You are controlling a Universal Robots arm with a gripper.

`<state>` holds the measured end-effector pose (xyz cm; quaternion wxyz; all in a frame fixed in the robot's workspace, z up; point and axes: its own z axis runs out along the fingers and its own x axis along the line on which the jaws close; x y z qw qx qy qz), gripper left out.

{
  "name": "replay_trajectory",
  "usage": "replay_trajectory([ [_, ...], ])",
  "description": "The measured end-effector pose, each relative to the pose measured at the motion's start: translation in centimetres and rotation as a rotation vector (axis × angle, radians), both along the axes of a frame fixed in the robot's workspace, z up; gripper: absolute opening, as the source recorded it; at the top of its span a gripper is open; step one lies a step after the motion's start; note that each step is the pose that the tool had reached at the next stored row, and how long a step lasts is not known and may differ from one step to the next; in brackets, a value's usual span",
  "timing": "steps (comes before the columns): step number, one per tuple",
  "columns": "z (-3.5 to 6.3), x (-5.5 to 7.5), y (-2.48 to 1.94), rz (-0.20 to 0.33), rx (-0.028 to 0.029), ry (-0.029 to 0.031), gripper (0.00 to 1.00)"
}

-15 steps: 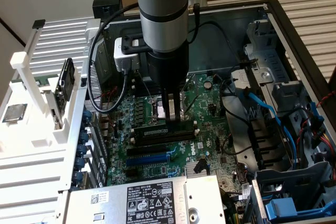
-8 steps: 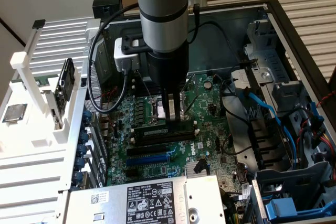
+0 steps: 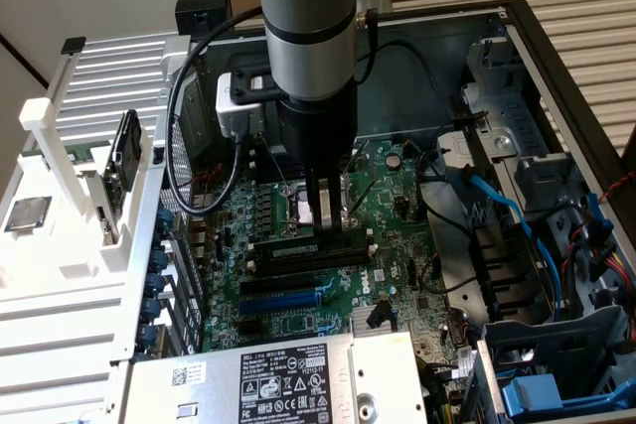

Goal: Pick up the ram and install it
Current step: 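Insert the ram into the slot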

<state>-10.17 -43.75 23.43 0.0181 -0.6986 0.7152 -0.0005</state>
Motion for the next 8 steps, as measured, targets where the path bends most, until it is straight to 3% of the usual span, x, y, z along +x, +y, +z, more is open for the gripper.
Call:
replay_trajectory([
  [8,-0.01,0.00,-0.01,0.005,0.0001,0.0000,0.12],
])
